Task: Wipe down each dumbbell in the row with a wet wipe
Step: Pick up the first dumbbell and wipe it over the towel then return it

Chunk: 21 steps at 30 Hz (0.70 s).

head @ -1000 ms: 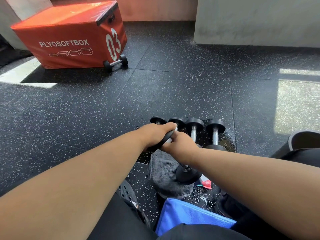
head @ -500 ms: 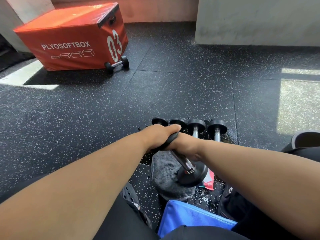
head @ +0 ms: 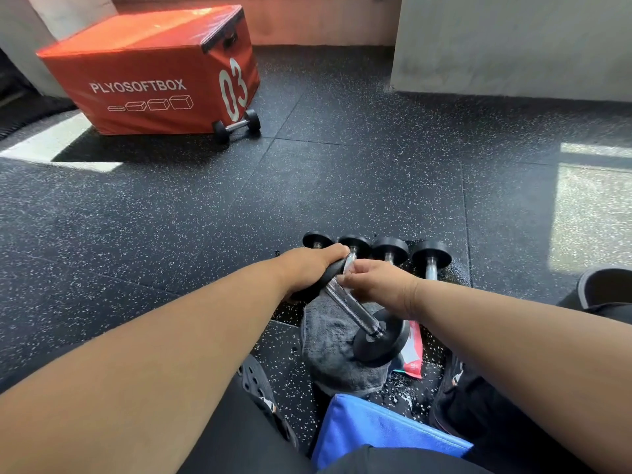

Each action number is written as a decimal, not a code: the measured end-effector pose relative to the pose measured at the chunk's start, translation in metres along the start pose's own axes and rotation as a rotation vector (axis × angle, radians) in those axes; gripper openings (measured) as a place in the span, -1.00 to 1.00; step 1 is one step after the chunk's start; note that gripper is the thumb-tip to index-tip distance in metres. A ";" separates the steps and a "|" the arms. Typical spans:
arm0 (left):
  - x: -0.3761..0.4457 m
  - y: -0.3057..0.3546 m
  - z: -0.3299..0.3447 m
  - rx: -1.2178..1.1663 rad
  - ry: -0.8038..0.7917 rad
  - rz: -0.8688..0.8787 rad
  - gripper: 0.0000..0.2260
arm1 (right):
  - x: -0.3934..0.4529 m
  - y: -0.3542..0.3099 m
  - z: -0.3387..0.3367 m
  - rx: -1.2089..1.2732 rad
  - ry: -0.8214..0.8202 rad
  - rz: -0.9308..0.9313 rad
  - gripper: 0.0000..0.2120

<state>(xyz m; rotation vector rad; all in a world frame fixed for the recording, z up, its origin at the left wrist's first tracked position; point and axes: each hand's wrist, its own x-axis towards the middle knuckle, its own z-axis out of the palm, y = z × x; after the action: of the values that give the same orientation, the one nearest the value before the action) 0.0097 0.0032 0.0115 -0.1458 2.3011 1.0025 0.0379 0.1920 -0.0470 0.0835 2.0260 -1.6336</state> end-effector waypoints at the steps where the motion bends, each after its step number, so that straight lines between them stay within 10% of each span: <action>1: -0.001 0.001 0.000 0.006 0.001 0.009 -0.20 | -0.001 0.001 -0.002 -0.023 -0.003 -0.021 -0.80; 21: -0.004 -0.001 0.000 0.019 -0.002 -0.001 -0.10 | -0.029 -0.008 -0.027 -0.879 -0.123 0.104 -0.79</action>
<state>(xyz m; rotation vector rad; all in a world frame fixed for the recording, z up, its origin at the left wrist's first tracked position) 0.0128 0.0020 0.0132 -0.1374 2.3079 0.9795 0.0502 0.2229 -0.0239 -0.2178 2.3986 -0.5636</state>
